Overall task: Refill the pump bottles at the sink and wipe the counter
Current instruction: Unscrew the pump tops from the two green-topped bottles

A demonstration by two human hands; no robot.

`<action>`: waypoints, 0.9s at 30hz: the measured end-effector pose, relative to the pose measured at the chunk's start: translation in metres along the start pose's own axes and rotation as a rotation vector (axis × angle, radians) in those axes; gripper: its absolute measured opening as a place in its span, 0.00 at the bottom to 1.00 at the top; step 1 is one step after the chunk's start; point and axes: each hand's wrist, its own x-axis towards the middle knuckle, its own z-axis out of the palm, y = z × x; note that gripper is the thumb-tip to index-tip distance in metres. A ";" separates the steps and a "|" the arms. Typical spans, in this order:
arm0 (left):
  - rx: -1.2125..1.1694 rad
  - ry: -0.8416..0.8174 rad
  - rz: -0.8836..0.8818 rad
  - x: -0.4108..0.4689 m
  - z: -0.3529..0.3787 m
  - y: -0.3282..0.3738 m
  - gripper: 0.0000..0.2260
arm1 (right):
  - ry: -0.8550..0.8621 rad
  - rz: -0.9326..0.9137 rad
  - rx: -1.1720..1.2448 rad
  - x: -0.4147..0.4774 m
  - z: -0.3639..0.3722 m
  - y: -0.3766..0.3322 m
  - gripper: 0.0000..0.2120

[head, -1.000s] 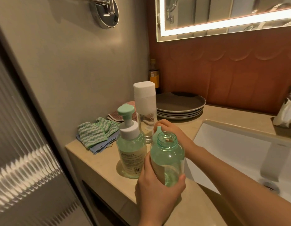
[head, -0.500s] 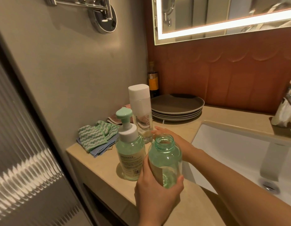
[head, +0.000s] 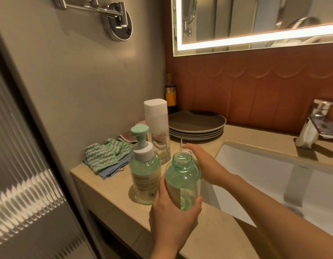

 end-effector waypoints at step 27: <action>0.021 -0.049 0.014 0.002 0.001 0.000 0.44 | 0.192 0.365 0.264 -0.034 0.002 -0.019 0.06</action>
